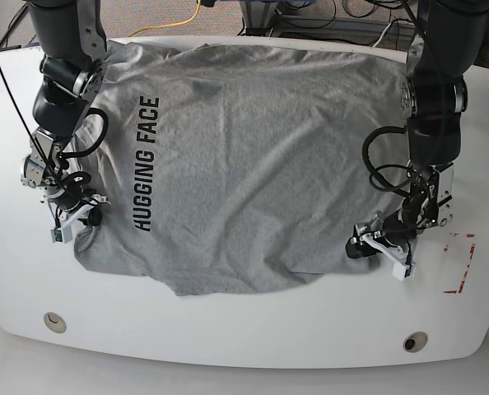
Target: Layout the t-shirt on the table in an organized manner, then fold the t-shirt properly
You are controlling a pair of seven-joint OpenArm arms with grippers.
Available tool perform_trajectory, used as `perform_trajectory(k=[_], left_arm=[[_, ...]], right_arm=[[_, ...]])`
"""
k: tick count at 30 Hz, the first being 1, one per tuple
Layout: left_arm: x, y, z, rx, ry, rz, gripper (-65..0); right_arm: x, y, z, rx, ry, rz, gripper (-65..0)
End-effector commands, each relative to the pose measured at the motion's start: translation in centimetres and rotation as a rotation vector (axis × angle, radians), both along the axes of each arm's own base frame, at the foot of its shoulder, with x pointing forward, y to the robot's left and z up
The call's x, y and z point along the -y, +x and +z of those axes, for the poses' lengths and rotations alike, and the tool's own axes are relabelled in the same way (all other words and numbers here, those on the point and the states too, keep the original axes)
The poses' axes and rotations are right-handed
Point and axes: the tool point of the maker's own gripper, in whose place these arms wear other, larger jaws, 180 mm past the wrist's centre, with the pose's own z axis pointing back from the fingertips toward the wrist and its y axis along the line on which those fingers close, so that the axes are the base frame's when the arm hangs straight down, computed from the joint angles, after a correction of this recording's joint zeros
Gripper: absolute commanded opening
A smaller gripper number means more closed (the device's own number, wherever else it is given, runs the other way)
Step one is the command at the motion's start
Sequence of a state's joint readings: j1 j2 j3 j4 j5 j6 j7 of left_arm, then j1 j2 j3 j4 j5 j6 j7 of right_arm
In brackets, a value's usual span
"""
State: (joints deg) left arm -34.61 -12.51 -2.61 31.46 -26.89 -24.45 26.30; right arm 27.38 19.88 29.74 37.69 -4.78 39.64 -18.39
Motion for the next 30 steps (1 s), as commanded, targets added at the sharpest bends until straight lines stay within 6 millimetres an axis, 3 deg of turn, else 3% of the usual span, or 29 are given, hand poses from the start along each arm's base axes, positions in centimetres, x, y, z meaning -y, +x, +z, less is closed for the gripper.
perform_trajectory(k=[1, 5, 9, 10, 15, 18, 30], left_arm=[[-0.2, 0.9, 1.4, 0.025, 0.009, -0.009, -28.2], [-0.3, 1.0, 1.5, 0.030, 0.011, -0.007, -41.9], [-1.0, 1.3, 1.6, 0.041, 0.017, 0.030, -62.1], [-1.1, 1.4, 1.6, 0.042, 0.021, 0.037, -64.0], [-1.6, 1.6, 1.7, 0.042, 0.032, 0.065, -64.9], [-1.9, 2.1, 3.1, 0.077, 0.041, 0.060, -65.0], [-5.8, 0.9, 13.0, 0.210, 0.209, -0.035, -65.0]], right_arm=[[1.2, 1.1, 2.4, 0.050, -0.044, 0.003, -61.4], [1.2, 1.2, 2.8, 0.059, -0.054, 0.006, -61.4], [0.6, 1.4, 2.7, 0.059, -0.045, 0.012, -61.5], [0.6, 1.4, 2.7, 0.059, -0.045, 0.012, -61.5], [0.6, 1.5, 2.9, 0.062, -0.049, 0.014, -62.3], [0.8, 1.7, 3.3, 0.053, -0.064, 0.018, -65.0], [3.6, 1.5, 11.3, 0.056, -0.341, 0.035, -65.0]])
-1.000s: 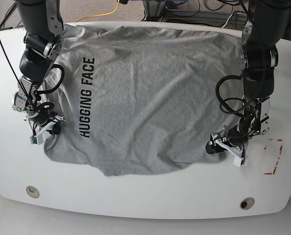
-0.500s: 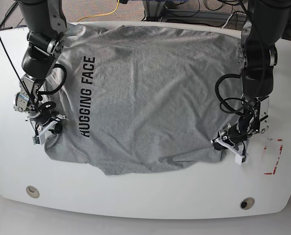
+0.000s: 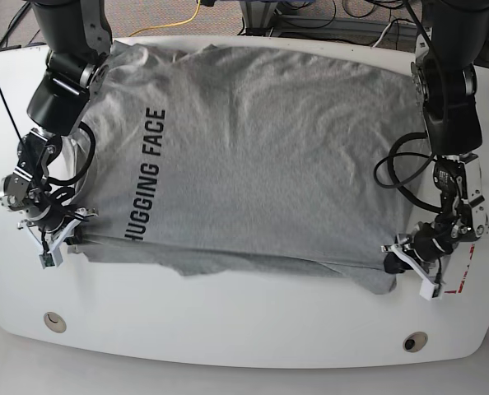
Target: Layout the t-shirt on the table in an organized manner, then fold the t-shirt properly
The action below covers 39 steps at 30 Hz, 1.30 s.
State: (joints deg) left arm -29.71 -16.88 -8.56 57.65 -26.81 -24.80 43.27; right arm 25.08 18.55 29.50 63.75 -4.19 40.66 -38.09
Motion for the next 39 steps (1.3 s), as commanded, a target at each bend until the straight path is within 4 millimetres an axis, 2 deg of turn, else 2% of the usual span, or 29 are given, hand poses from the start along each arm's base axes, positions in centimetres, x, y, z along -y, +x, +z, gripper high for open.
perform_trajectory(k=[1, 6, 10, 13, 17, 22, 24, 29, 33, 35, 39], left_arm=[[-2.2, 1.0, 5.6, 0.121, 0.055, 0.026, -65.0], [-3.3, 0.8, 9.5, 0.185, 0.097, 0.038, -65.0], [-2.9, 1.5, 13.1, 0.266, 0.116, 0.031, -65.0], [-2.4, 2.0, 15.7, 0.311, 0.126, 0.020, -64.9], [-2.4, 1.2, 19.0, 0.365, 0.122, 0.028, -65.0], [-3.1, -0.4, 26.1, 0.536, 0.117, 0.059, -65.0], [-3.4, -0.9, 29.3, 0.589, 0.135, 0.066, -64.9], [-4.1, -2.1, 34.8, 0.683, 0.157, 0.094, -64.7], [-3.9, -2.4, 35.9, 0.714, 0.148, 0.077, -64.7], [-4.0, -2.8, 35.9, 0.718, 0.148, 0.064, -64.7], [-3.5, -2.7, 32.3, 0.643, 0.130, 0.034, -64.7]], right_arm=[[1.7, 0.8, 4.1, 0.066, -0.089, -0.022, -65.0], [1.8, 2.1, 7.4, 0.101, -0.132, -0.025, -65.0], [1.3, 3.7, 9.7, 0.127, -0.153, -0.006, -65.0], [0.9, 5.3, 12.5, 0.178, -0.168, 0.006, -65.0], [1.2, 7.2, 17.7, 0.220, -0.223, 0.005, -65.0], [2.7, 8.1, 25.1, 0.278, -0.299, -0.029, -65.0], [3.4, 7.9, 28.9, 0.318, -0.338, -0.057, -65.0], [5.5, 5.8, 34.3, 0.348, -0.416, -0.142, -65.0], [6.4, 4.0, 35.7, 0.330, -0.472, -0.191, -65.0], [6.4, 3.2, 34.7, 0.294, -0.495, -0.203, -65.0], [6.3, 1.6, 31.4, 0.222, -0.544, -0.205, -65.0]])
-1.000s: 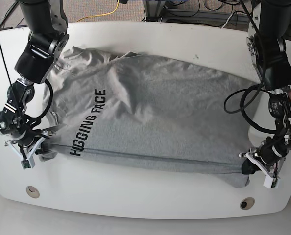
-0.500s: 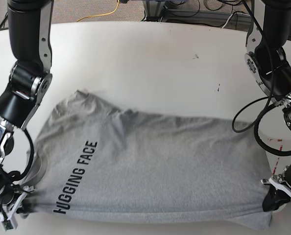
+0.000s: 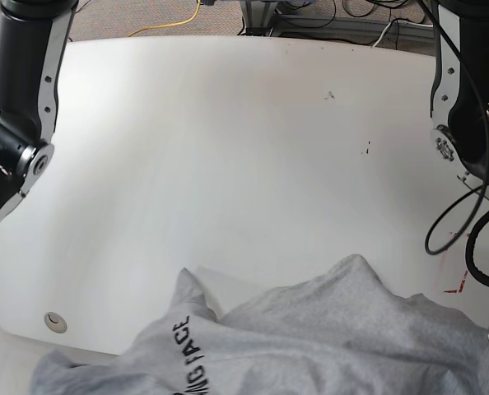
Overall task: Layout the t-shirt on the table in an organized manner, then fold the t-shirt properly
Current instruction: 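Lift the shirt with the left gripper, dragging it into a bunch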
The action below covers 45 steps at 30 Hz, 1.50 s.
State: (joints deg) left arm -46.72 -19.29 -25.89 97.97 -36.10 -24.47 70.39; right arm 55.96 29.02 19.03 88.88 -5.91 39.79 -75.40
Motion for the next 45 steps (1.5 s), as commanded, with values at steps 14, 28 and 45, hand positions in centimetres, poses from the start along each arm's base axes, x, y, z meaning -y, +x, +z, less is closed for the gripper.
perform_trajectory(k=[14, 28, 45], left_arm=[[3.9, -6.2, -22.4, -0.481, -0.128, -0.127, -65.0], [5.6, -18.1, -33.2, -0.805, -0.110, -0.133, -65.0], [1.7, -25.2, -36.7, -0.997, -0.070, -0.041, -65.0]], right_arm=[[-4.8, -9.8, -19.5, -0.258, 0.078, 0.059, -65.0], [-9.9, -14.4, -28.6, -0.377, 0.290, 0.103, -61.8], [-17.5, -5.8, -29.1, -0.341, 0.452, 0.290, -11.9]])
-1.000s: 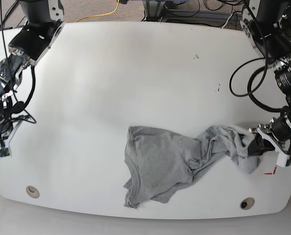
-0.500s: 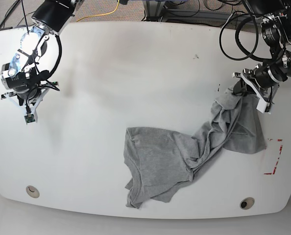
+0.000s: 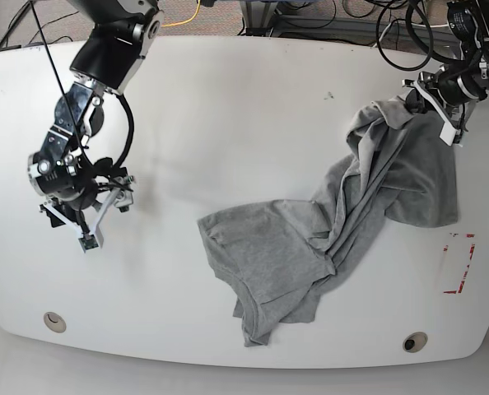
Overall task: Layout the t-shirt on the table in an organized manner, then fold the t-shirt properly
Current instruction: 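Lift the shirt with the left gripper, dragging it into a bunch, then grasp the bunched shirt's edge with the right gripper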
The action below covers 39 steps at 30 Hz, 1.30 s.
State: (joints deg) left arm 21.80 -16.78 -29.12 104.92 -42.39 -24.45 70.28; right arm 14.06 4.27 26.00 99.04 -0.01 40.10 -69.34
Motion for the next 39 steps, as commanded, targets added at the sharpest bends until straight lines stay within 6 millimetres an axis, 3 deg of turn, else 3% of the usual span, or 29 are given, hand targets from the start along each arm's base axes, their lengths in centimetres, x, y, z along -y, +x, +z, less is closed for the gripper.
perform_trajectory(k=[1, 6, 10, 17, 26, 32, 39], left_arm=[[-0.8, 0.3, 1.0, 0.031, 0.016, -0.003, -65.0], [-1.2, 0.1, 1.0, 0.025, 0.024, -0.003, -65.0], [-1.6, 0.1, 1.2, 0.024, 0.040, -0.009, -65.0], [-1.7, 0.1, 1.2, 0.021, 0.042, -0.010, -65.0], [-1.6, 0.1, 1.1, 0.019, 0.040, -0.014, -65.0], [-1.6, 0.1, 1.1, 0.019, 0.040, -0.014, -65.0], [-1.5, 0.1, 1.1, 0.020, 0.040, -0.015, -65.0]], right_arm=[[-1.5, 3.0, 0.5, 0.048, 0.072, 0.018, -11.9], [-4.2, 5.3, -1.6, 0.030, 0.195, 0.052, -11.9], [-6.0, 6.1, -3.0, 0.006, 0.263, 0.069, -11.9], [-10.7, 7.1, -4.5, -0.036, 0.385, 0.114, -11.9], [-15.6, 7.7, -4.2, -0.036, 0.473, 0.163, -11.9], [-19.0, 7.8, -3.6, -0.026, 0.433, 0.279, -11.9], [-20.6, 7.4, -3.7, -0.021, 0.421, 0.330, -11.9]])
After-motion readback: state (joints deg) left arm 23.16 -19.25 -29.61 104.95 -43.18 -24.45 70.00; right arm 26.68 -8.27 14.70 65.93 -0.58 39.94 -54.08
